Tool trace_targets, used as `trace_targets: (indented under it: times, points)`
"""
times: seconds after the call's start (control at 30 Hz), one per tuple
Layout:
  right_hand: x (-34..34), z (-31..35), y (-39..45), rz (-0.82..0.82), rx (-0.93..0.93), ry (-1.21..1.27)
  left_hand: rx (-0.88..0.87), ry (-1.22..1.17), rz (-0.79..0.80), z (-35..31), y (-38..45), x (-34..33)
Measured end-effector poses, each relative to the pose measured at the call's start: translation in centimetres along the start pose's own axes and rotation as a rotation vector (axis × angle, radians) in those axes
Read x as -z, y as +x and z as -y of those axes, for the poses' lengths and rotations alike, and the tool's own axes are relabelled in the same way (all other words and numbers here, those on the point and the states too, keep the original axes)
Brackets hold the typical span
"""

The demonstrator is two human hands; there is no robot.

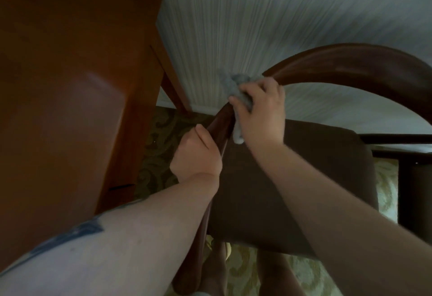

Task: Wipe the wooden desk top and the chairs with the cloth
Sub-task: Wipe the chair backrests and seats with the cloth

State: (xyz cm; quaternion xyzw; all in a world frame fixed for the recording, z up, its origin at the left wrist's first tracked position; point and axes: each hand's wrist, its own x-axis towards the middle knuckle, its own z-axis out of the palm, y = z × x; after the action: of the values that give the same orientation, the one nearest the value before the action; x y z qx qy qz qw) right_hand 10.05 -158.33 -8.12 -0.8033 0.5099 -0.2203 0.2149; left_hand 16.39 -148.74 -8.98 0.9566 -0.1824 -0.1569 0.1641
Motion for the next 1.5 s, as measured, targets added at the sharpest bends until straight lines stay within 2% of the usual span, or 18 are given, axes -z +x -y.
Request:
trace_targets:
  times: [0.07, 0.13, 0.2, 0.23, 0.37, 0.4, 0.47, 0.53, 0.6, 0.63, 0.7, 0.8, 0.9, 1.03, 1.17, 1.27, 1.33, 1.5]
  points:
    - [-1.0, 1.4, -2.8, 0.024, 0.096, -0.043, -0.031, -0.014, 0.061, 0.3, 0.4, -0.2]
    - [-0.7, 1.4, -4.1, 0.115, 0.35, -0.052, -0.044, -0.05, 0.121, 0.4, 0.6, -0.2]
    - [0.2, 0.1, -1.4, 0.167, 0.557, -0.165, -0.004, -0.019, 0.068, 0.2, 0.5, -0.1]
    - [0.5, -0.6, 0.5, 0.141, 0.571, -0.23, 0.018, 0.004, 0.046, 0.1, 0.4, 0.0]
    - [1.8, -3.0, 6.1, -0.017, 0.14, -0.334, 0.049, -0.014, 0.032, -0.3, -0.1, 0.1]
    - [1.5, -2.5, 5.2, -0.014, 0.116, -0.355, 0.055, -0.025, 0.025, -0.2, 0.0, 0.0]
    - [0.0, -0.7, 1.8, 0.06, 0.278, -0.313, 0.095, -0.136, 0.027, 0.1, 0.4, -0.4]
    - [-1.2, 0.6, -1.5, 0.207, 0.514, -0.121, 0.043, -0.208, 0.075, 0.3, 0.3, -0.2]
    - [-1.1, -0.2, -1.0, 0.283, 0.626, -0.105, 0.081, -0.217, 0.05, 0.1, 0.2, -0.1]
    - [-1.0, -1.2, -0.1, 0.254, 0.624, -0.179, 0.098, -0.176, 0.019, -0.1, 0.2, 0.0]
    - [-0.6, -2.8, 1.7, 0.111, 0.439, -0.241, 0.069, -0.078, 0.0, -0.3, -0.1, 0.0]
    - [-1.3, -1.8, 0.6, -0.023, 0.209, -0.08, 0.031, -0.037, -0.02, 0.0, 0.1, -0.3]
    - [-2.4, -0.9, -2.2, 0.088, 0.34, 0.053, -0.005, -0.012, -0.025, -0.1, 0.3, -0.5]
    - [-1.2, -2.8, -2.0, 0.21, 0.484, 0.037, -0.005, -0.017, 0.046, 0.1, 1.0, -0.6]
    - [-2.0, -1.2, -3.1, 0.129, 0.306, 0.147, -0.04, -0.107, 0.15, 0.7, 1.2, 0.0]
    - [-2.2, 0.2, -5.3, 0.154, 0.23, 0.218, -0.213, -0.256, 0.218, 2.6, 0.7, 0.7]
    - [-2.1, 0.7, -7.9, 0.226, 0.243, 0.232, -0.273, -0.244, 0.202, 5.1, -1.0, 1.1]
    - [-2.0, 1.1, -16.4, 0.422, 0.405, 0.179, -0.124, -0.126, 0.063, 12.0, -8.7, 1.3]
